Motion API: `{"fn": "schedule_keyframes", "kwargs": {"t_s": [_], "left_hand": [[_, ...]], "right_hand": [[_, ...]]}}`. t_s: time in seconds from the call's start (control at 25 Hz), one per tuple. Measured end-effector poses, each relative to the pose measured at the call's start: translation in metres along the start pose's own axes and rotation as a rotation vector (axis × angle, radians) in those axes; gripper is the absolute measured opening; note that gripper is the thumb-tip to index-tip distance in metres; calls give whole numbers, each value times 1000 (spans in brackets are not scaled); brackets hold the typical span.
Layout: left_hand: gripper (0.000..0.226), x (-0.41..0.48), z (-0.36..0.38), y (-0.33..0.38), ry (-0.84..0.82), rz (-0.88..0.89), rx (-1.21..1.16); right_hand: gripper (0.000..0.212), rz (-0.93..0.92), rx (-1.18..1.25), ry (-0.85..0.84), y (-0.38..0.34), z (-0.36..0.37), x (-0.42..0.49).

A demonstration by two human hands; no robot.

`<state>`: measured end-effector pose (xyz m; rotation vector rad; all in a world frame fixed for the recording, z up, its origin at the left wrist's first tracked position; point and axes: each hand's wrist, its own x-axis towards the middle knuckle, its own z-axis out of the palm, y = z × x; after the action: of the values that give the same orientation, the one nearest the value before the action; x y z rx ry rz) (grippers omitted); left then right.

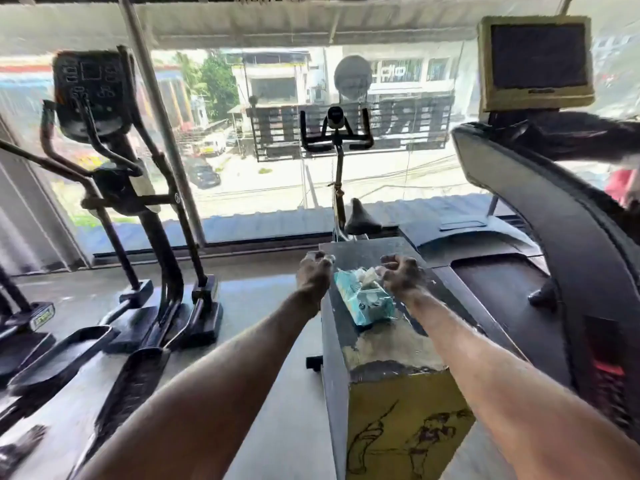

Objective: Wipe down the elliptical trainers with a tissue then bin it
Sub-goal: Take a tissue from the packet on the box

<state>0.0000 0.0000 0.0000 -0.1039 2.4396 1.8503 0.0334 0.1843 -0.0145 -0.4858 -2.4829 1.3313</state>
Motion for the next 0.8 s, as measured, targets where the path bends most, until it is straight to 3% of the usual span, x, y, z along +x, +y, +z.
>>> {"fn": "schedule_keyframes", "kwargs": {"t_s": [0.32, 0.52, 0.72, 0.8], "left_hand": [[42, 87, 71, -43, -93, -131, 64], [37, 106, 83, -50, -155, -91, 137], [60, 110, 78, -46, -244, -90, 97], [52, 111, 75, -41, -286, -55, 90]], "right_hand": [[42, 70, -252, -83, 63, 53, 91], [13, 45, -288, -104, 69, 66, 109], [6, 24, -232, -28, 62, 63, 111], [7, -35, -175, 11, 51, 58, 110]]}}
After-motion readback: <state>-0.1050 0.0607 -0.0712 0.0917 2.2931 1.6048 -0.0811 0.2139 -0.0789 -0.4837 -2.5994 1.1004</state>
